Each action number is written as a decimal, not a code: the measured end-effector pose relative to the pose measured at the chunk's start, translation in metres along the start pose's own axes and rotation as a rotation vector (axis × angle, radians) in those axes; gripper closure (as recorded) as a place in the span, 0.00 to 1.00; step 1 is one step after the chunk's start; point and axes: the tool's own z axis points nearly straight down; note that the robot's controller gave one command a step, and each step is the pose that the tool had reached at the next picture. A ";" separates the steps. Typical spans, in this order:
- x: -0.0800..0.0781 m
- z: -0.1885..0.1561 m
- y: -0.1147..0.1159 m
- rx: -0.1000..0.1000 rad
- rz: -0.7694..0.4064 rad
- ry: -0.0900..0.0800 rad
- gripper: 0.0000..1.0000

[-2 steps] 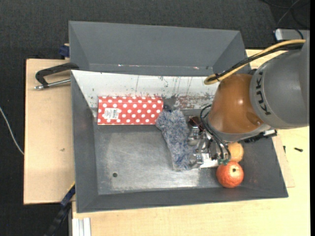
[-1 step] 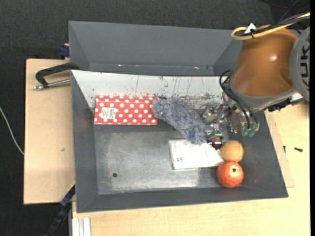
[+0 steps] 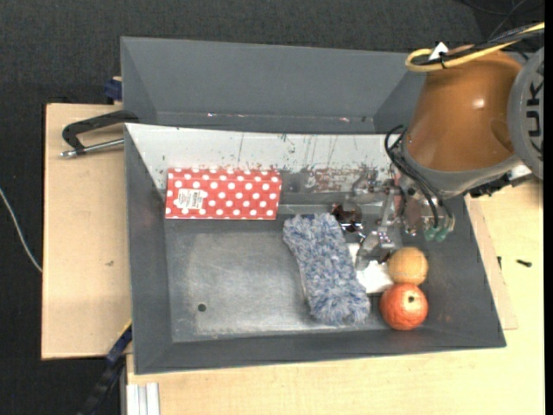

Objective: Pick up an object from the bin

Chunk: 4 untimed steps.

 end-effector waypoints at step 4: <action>-0.041 0.147 0.037 -0.009 -0.114 0.006 1.00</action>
Offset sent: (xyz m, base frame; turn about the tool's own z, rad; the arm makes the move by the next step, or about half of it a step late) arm 0.0298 0.0296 -0.1090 -0.2006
